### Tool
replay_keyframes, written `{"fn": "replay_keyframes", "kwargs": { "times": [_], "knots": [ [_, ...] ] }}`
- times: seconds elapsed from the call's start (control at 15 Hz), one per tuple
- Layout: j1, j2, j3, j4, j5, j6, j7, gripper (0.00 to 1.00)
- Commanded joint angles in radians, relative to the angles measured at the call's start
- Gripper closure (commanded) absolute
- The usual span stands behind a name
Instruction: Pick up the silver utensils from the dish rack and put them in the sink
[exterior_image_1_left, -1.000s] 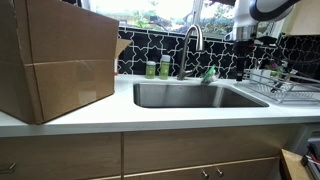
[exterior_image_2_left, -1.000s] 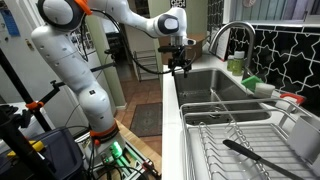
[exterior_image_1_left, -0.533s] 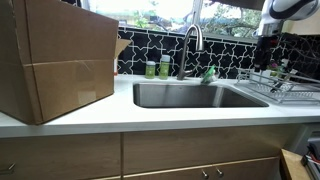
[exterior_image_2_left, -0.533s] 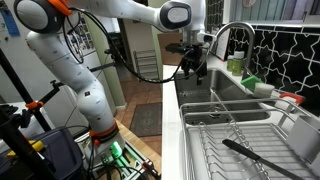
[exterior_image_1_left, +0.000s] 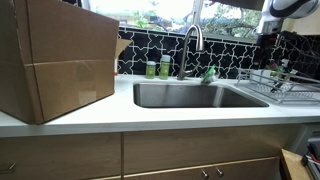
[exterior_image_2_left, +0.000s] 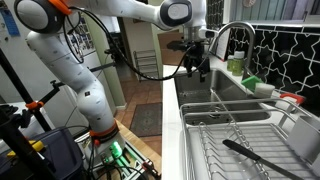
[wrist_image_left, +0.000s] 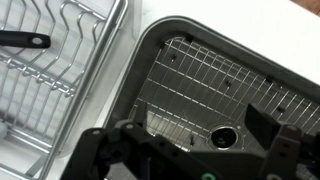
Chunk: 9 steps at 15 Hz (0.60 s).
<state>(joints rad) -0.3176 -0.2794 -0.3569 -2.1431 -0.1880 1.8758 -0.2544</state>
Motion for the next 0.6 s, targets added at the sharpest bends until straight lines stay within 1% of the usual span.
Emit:
{"fn": "replay_keyframes", "kwargs": {
  "times": [0.0, 0.13, 0.27, 0.53],
  "knots": [
    [-0.056, 0.018, -0.059, 0.078, -0.028, 0.06, 0.02, 0.0],
    [-0.091, 0.042, -0.095, 0.122, -0.043, 0.128, 0.041, 0.0],
    [-0.12, 0.081, -0.122, 0.156, -0.06, 0.222, 0.074, 0.0],
    [-0.171, 0.193, -0.163, 0.192, -0.072, 0.465, 0.174, 0.0]
  ]
}}
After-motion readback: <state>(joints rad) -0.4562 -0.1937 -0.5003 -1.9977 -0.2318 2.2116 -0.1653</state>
